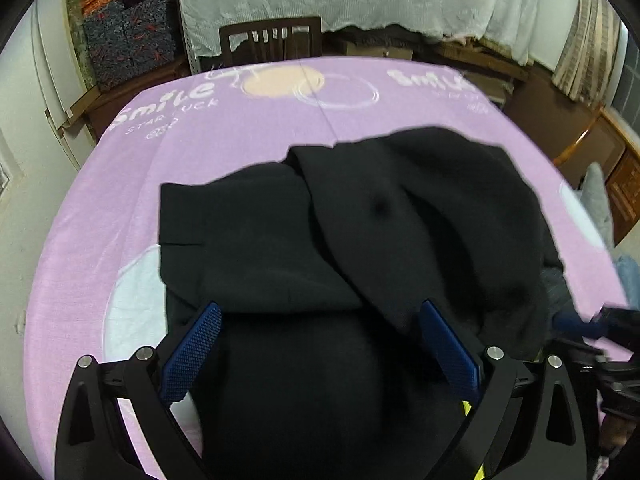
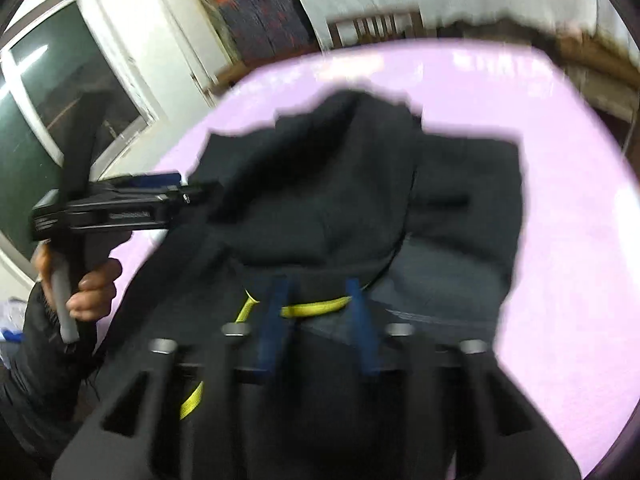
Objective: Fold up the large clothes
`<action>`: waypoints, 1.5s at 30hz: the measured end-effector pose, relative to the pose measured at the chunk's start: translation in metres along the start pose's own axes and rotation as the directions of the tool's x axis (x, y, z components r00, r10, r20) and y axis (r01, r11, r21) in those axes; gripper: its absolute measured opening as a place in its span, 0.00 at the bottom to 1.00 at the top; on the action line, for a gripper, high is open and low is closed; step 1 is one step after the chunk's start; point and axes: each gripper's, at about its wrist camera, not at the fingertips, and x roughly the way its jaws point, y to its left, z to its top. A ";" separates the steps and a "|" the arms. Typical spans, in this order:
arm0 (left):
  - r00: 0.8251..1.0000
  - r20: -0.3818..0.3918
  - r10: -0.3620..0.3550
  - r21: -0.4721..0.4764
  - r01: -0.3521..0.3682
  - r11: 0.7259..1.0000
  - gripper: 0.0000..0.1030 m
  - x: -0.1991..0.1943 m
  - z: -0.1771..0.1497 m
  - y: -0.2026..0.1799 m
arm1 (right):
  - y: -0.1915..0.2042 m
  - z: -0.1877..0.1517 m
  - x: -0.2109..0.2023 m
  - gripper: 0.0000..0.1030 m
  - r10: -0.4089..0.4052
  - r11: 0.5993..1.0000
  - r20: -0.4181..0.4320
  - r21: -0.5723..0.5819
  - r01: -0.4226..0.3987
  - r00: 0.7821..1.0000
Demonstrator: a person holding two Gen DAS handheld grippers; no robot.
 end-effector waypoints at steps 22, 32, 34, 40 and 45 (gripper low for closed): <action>0.999 -0.025 -0.030 0.010 0.031 0.999 0.93 0.003 -0.005 -0.003 | -0.041 0.026 0.001 0.41 0.099 0.959 0.051 0.262 -0.108 0.994; 0.998 0.062 0.012 0.055 -0.015 0.998 0.55 -0.020 0.021 -0.011 | -0.012 0.042 0.041 0.15 0.303 0.902 0.039 0.311 -0.300 0.952; 0.998 0.052 0.019 0.060 -0.022 0.998 0.62 -0.018 0.017 -0.009 | -0.027 0.032 0.049 0.13 0.257 0.913 -0.010 0.331 -0.239 0.966; 0.999 0.011 0.042 0.077 -0.043 0.996 0.64 -0.007 -0.002 -0.009 | -0.026 0.041 0.024 0.25 0.205 0.939 0.013 0.279 -0.200 0.979; 0.993 0.110 0.036 0.045 -0.042 0.998 0.69 -0.040 0.020 -0.002 | -0.010 0.070 -0.019 0.24 0.128 0.973 0.147 0.172 -0.153 0.981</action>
